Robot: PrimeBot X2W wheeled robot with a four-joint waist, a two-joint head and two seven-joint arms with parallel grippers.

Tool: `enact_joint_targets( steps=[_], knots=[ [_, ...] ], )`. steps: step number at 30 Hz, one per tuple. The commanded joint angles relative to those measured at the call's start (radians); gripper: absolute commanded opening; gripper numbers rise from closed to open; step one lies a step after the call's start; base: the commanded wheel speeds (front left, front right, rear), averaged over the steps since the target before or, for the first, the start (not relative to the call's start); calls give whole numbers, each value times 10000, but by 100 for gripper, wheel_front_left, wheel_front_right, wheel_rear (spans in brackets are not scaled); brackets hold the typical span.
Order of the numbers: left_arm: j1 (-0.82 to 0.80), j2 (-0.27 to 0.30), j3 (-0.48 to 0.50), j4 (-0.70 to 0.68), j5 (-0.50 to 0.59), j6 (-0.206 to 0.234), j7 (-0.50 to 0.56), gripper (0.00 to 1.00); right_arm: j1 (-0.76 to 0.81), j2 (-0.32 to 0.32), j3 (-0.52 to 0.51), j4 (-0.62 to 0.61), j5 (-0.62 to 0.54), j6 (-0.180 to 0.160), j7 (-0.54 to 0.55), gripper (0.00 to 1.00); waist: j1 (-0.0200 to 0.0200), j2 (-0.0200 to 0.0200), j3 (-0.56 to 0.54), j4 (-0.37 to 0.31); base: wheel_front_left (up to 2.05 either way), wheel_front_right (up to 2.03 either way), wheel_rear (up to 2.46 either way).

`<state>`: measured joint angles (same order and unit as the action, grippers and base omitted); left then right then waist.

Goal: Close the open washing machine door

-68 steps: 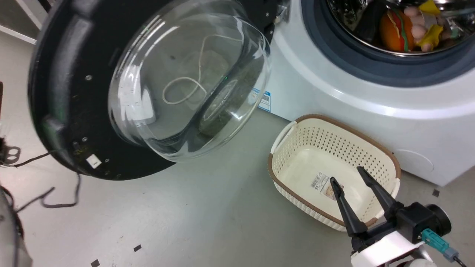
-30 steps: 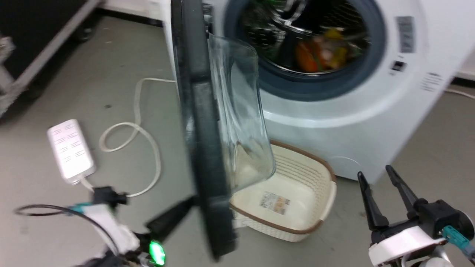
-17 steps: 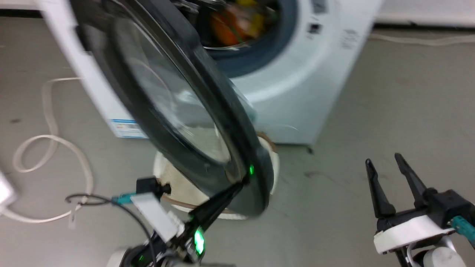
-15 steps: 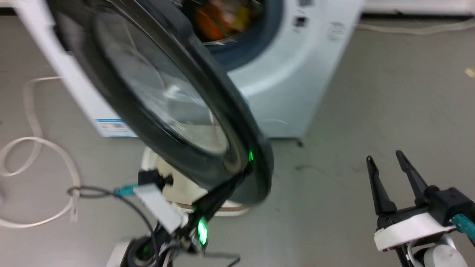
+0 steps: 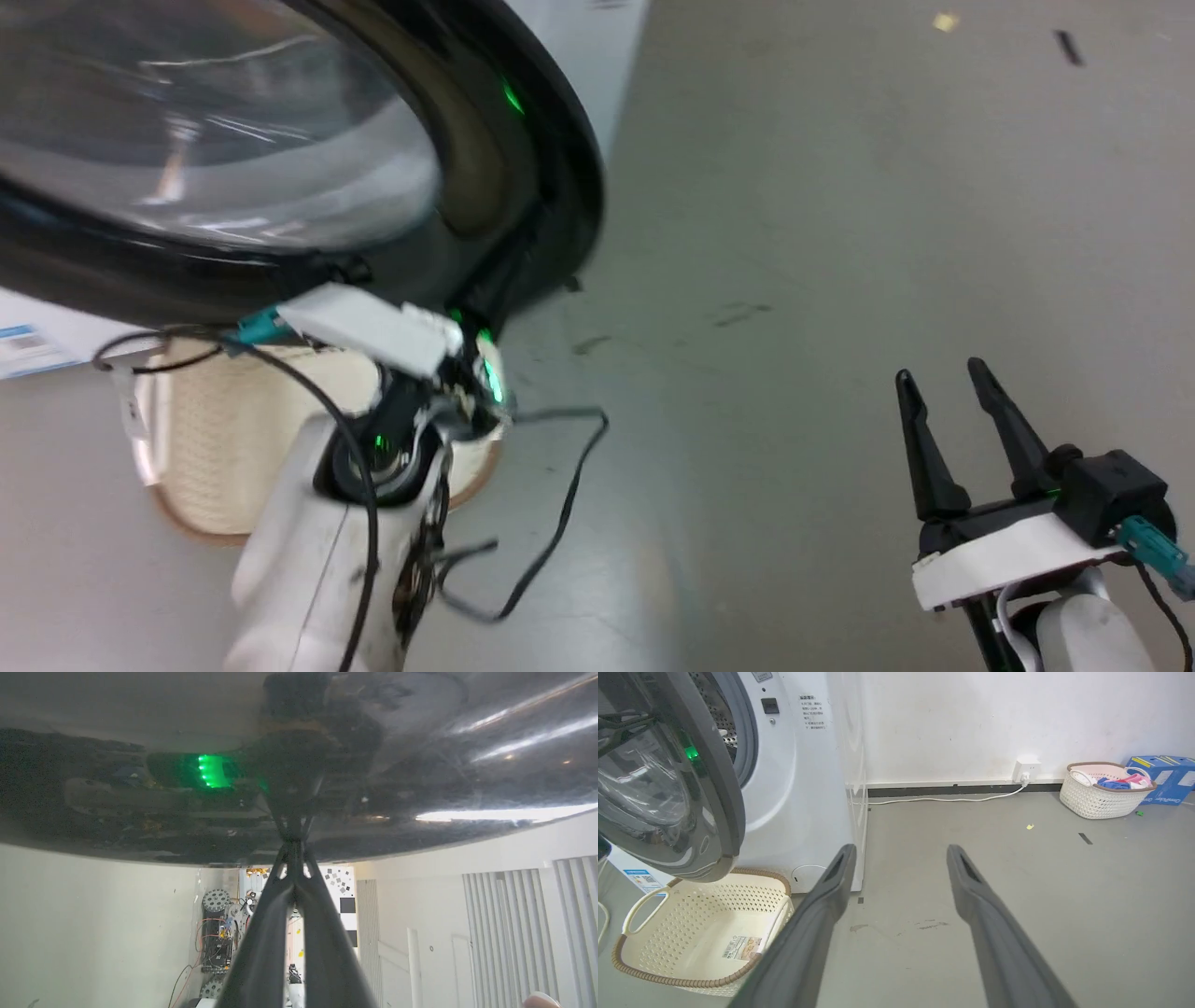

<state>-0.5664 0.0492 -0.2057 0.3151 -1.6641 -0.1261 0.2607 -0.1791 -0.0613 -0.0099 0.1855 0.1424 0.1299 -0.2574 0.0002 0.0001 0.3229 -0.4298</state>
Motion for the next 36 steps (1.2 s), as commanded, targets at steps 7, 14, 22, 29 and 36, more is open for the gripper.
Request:
enact_joint_targets(
  steps=[7, 14, 22, 29, 36],
  knots=[
    [-1256, 11, 21, 1155, 15, -45, -1492, 0, -159, 100, 107, 21, 163, 8, -44, 100, -2, -1, 217, -385, 0, 0, 0],
    [-472, 123, -374, 566, 717, -45, -1682, 0, -105, 107, 1, -157, 127, 8, -44, 100, -2, -1, -219, 244, 0, 0, 0],
    [1888, 1216, -1609, -1359, 2993, -45, -3385, 100, 366, -56, -177, -422, -50, 8, -44, 100, -2, -1, -1247, 1599, 0, 0, 0],
    [2995, 2248, -2197, -1453, 5892, -46, -5203, 100, 838, -323, -65, -612, -169, 8, -44, 100, -2, -1, -2151, 2878, 0, 0, 0],
    [4070, 929, 391, -1746, 11044, 10, -5221, 100, 1311, -521, 155, -745, -210, 8, -44, 100, -2, -1, -2794, 3874, 0, 0, 0]
  ],
)
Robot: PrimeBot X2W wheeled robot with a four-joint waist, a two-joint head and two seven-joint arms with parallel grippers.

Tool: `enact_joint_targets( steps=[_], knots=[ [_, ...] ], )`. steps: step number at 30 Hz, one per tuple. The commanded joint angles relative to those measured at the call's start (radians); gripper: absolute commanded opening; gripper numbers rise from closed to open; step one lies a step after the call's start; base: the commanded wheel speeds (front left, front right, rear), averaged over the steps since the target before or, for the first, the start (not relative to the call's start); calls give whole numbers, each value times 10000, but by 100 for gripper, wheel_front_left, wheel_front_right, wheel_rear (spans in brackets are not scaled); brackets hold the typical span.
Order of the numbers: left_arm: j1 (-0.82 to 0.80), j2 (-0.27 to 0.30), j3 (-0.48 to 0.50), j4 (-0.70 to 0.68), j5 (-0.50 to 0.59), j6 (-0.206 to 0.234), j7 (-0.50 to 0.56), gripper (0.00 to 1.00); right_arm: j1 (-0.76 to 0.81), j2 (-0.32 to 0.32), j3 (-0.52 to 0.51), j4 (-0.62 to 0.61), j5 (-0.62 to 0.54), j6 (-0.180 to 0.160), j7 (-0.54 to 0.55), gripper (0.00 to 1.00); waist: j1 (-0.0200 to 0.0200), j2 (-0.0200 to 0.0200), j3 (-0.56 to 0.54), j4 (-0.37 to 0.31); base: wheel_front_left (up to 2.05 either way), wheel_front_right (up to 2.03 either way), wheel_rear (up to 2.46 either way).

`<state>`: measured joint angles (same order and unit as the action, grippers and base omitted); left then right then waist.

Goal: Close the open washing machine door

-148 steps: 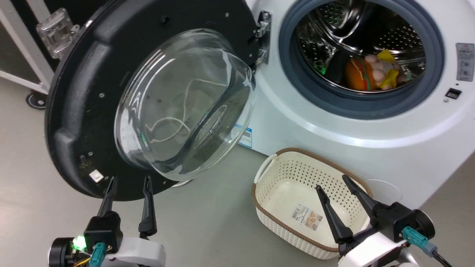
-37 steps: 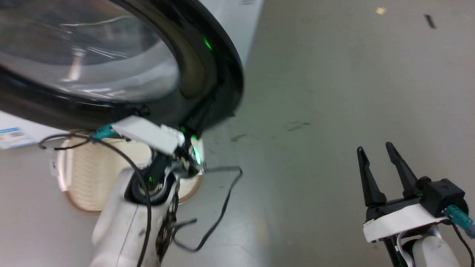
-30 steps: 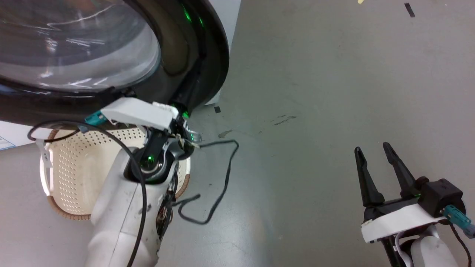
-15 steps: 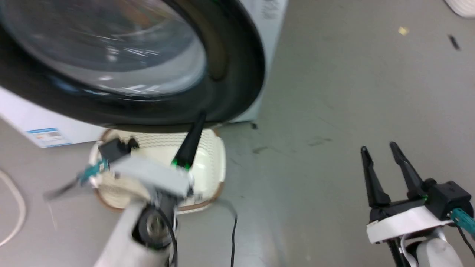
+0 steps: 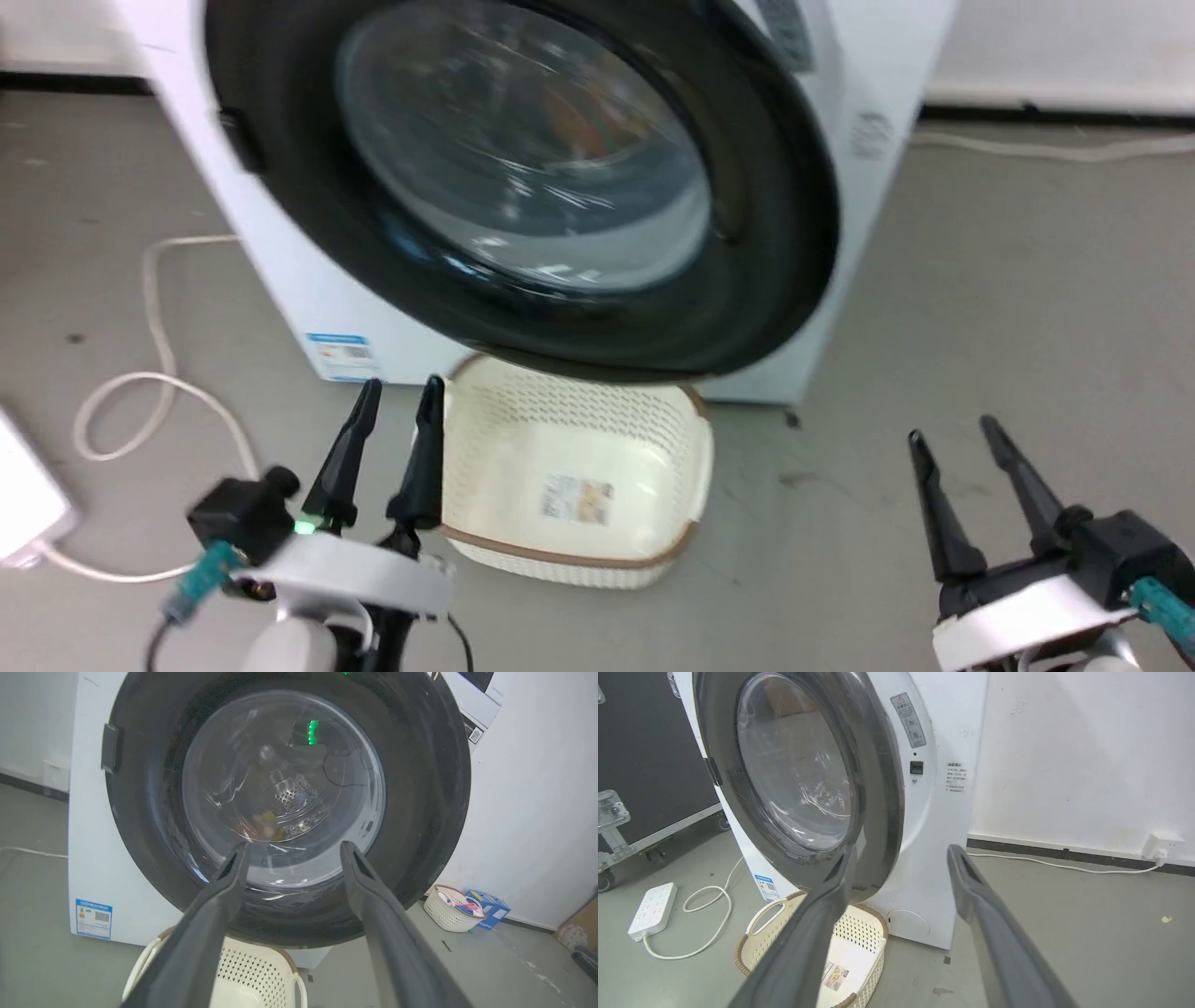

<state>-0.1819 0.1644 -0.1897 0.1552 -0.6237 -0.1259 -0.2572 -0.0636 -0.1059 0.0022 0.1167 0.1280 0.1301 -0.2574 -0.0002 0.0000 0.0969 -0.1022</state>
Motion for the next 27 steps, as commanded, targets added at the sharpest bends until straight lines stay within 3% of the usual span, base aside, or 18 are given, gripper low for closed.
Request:
enact_joint_targets(
  steps=[1, 3, 4, 5, 10, 18, 19, 20, 24, 27],
  knots=[
    [369, -378, 465, -279, 1266, 23, -42, 100, 203, -82, 54, -60, -68, 6, -44, 100, 2, 0, -584, 693, 0, 0, 0],
    [512, -517, 676, -399, 1800, 40, -43, 100, 241, -79, 60, -63, -63, 6, -44, 100, 2, 0, -626, 785, 0, 0, 0],
    [776, -732, 1032, -602, 2675, 66, -43, 100, 303, -65, 114, -43, -62, 6, -44, 100, 2, 0, -694, 919, 0, 0, 0],
    [776, -732, 1032, -602, 2675, 66, -43, 100, 303, -65, 114, -43, -62, 6, -44, 100, 2, 0, -694, 919, 0, 0, 0],
    [1349, -850, 1179, -759, 5015, 236, -44, 100, 450, 29, 253, 102, -83, 6, -44, 100, 2, 0, -754, 1114, 0, 0, 0],
    [1705, -903, 1075, -707, 5870, 465, -44, 100, 469, 82, 414, 188, -31, 6, -44, 100, 2, 0, -618, 1148, 0, 0, 0],
    [1731, -912, 1058, -714, 5904, 481, -44, 100, 450, 78, 439, 184, 1, 6, -44, 59, 2, 0, -569, 1164, 0, 0, 0],
    [1731, -927, 1029, -739, 5965, 513, -45, 100, 365, 29, 529, 114, 72, 6, -44, 0, 2, 0, -422, 1211, 0, 0, 0],
    [1631, -960, 980, -797, 5983, 571, -45, 100, 124, -203, 824, -56, 174, 6, -44, 0, 2, 0, -90, 1355, 0, 0, 0],
    [1400, -1018, 861, -784, 5840, 557, -45, 100, -334, -796, 1367, -80, 234, 6, -44, 0, 2, 0, 300, 1607, 0, 0, 0]
  ],
)
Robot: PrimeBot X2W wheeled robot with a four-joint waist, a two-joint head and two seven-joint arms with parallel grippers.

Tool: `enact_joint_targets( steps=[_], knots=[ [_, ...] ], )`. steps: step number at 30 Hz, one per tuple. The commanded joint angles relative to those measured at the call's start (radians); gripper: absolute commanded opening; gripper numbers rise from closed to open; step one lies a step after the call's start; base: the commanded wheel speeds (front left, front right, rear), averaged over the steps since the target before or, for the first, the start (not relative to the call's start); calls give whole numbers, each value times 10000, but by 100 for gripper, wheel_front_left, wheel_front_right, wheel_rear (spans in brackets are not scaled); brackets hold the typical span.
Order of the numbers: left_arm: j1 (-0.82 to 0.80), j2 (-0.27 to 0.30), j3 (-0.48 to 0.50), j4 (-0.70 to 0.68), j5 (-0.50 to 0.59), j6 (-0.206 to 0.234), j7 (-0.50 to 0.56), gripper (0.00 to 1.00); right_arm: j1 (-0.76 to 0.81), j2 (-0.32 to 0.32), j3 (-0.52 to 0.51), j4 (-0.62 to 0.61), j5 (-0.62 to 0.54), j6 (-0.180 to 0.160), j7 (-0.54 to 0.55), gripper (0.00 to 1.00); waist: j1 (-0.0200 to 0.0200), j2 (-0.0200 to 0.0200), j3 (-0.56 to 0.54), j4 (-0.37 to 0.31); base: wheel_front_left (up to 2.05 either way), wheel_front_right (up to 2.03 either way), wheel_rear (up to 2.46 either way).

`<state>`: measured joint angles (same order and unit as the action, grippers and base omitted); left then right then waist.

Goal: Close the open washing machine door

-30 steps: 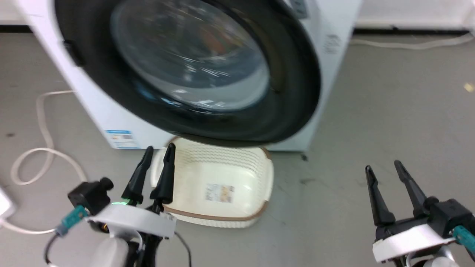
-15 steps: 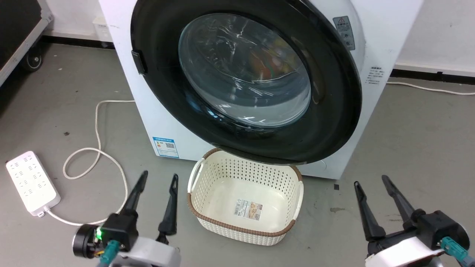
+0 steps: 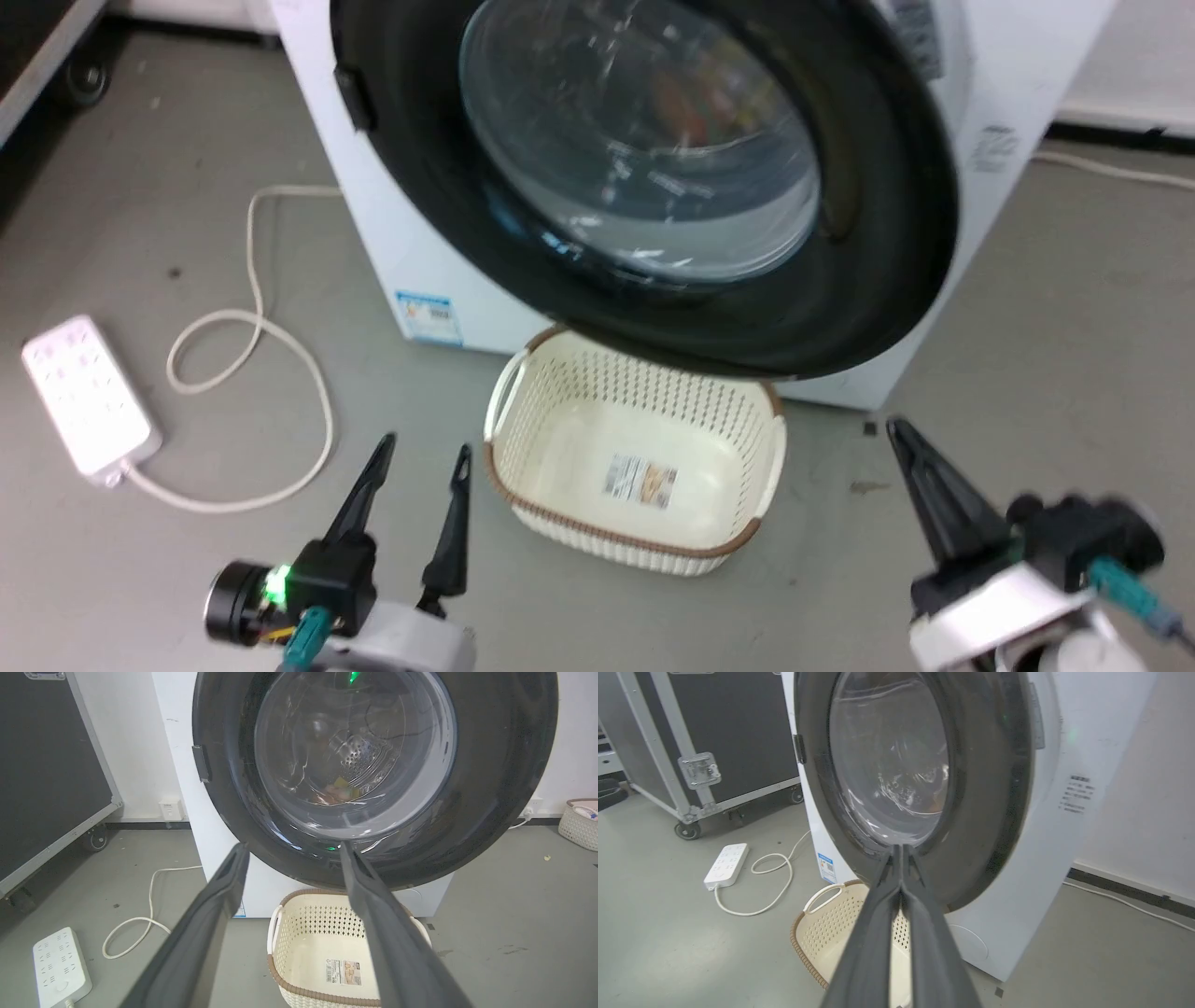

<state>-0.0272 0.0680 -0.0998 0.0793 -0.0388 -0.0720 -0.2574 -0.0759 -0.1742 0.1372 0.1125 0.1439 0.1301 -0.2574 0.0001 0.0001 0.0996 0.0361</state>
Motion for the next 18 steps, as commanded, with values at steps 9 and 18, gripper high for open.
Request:
enact_joint_targets(
  steps=[9, 18],
  knots=[
    [-883, -135, -320, -201, -68, 80, -43, 100, -2801, -2001, 1052, 970, 1303, 6, -44, 0, -1, -1, 1553, 886, 0, 0, 0],
    [-1446, -167, -758, -492, -44, 374, -43, 100, -5513, -3363, 1559, 2798, 2766, 6, -44, 0, -1, -1, 2712, 1361, 0, 0, 0]
  ],
)
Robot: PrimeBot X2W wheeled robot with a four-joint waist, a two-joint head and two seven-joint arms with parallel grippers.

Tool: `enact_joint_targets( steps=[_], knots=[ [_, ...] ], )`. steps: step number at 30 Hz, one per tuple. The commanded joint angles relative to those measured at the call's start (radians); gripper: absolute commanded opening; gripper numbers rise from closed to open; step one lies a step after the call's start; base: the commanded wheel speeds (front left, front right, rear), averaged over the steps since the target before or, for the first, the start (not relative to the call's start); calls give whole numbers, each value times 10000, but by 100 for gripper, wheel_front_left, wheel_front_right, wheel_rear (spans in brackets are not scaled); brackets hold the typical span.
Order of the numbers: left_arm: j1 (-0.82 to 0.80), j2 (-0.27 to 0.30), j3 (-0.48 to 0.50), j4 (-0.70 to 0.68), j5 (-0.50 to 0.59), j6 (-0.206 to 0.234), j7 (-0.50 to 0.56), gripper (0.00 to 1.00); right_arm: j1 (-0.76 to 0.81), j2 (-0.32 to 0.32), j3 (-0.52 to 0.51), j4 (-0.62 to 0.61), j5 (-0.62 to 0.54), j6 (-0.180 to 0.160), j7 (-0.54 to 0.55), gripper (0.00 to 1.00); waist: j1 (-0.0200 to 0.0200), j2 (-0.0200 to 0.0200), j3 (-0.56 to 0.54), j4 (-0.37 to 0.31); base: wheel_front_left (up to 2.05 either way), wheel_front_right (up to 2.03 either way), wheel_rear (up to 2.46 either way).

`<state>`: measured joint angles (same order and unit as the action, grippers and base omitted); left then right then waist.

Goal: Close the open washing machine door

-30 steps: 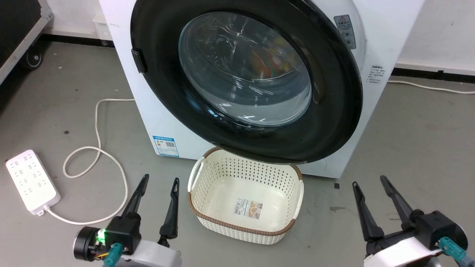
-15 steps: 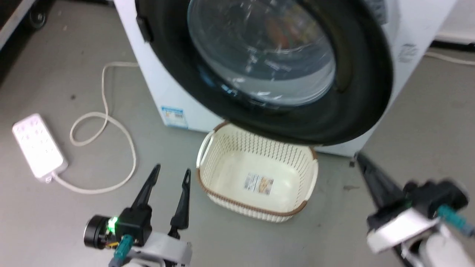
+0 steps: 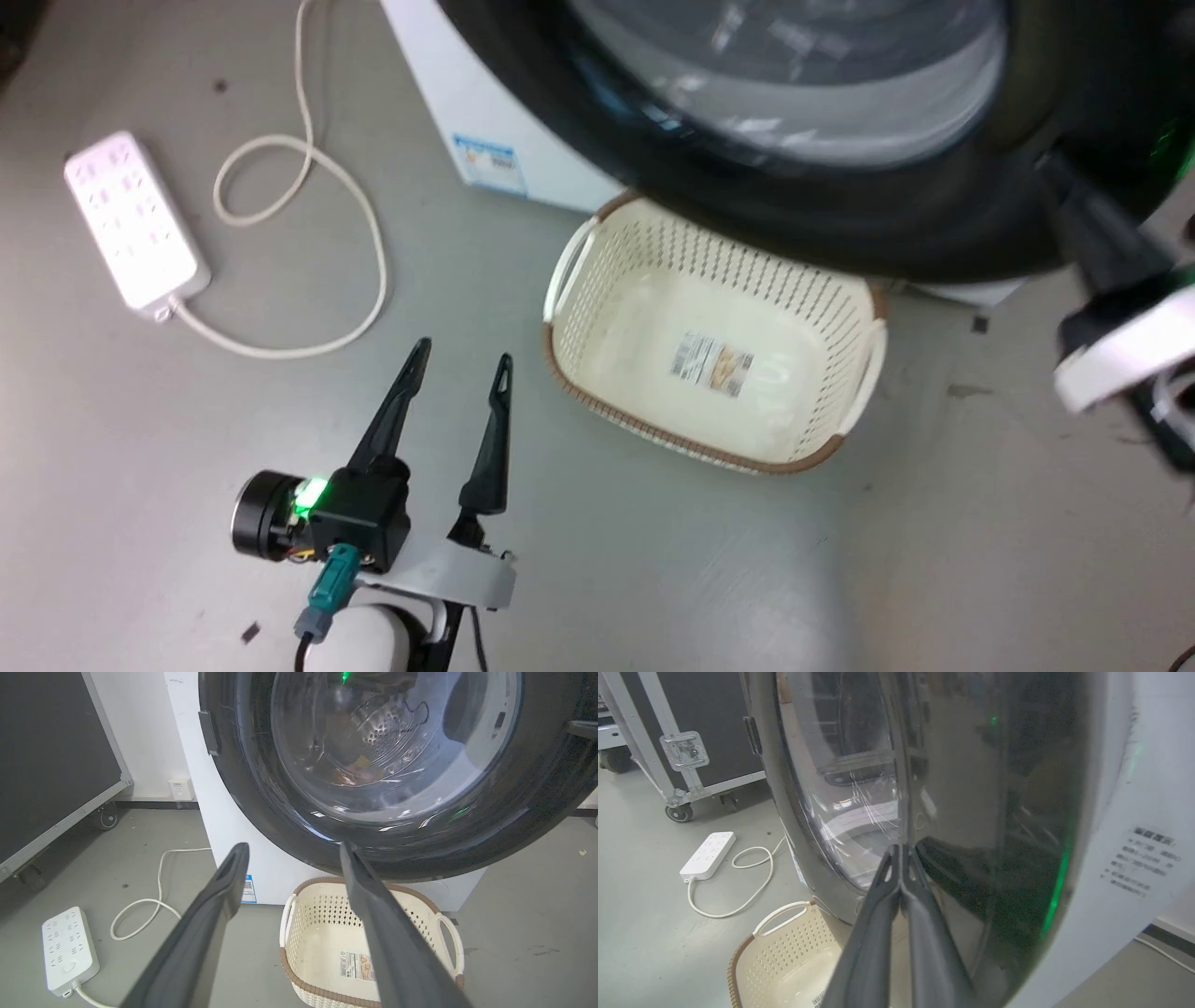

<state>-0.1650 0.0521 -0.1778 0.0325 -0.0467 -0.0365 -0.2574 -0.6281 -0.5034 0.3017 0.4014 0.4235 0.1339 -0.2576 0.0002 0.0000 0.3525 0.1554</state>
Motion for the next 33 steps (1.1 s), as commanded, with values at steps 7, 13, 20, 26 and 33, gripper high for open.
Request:
enact_joint_targets(
  steps=[7, 13, 20, 26, 33],
  knots=[
    [-350, -15, -288, -208, -71, 277, -43, 100, -1737, -609, 60, 1542, 861, -32, -31, 0, -2, 0, 677, 362, 0, 0, 0],
    [-500, -17, -464, -247, -103, 418, -43, 100, -2948, -585, -14, 2716, 1733, -32, 38, 0, -2, 0, 934, 372, 0, 0, 0],
    [-630, -17, -559, -156, -98, 497, -43, 100, -3641, -490, 80, 3496, 2055, -32, -4, 0, -2, 0, 944, 294, 0, 0, 0],
    [-532, -18, -450, -6, -93, 450, -43, 100, -3277, -228, 118, 3445, 1917, -32, -36, 0, -2, 0, 357, 36, 0, 0, 0],
    [-135, -18, -57, 262, -226, 235, -43, 100, -1381, 318, -510, 2215, 903, -32, -39, 100, -2, 0, -1023, -442, 0, 0, 0]
  ],
)
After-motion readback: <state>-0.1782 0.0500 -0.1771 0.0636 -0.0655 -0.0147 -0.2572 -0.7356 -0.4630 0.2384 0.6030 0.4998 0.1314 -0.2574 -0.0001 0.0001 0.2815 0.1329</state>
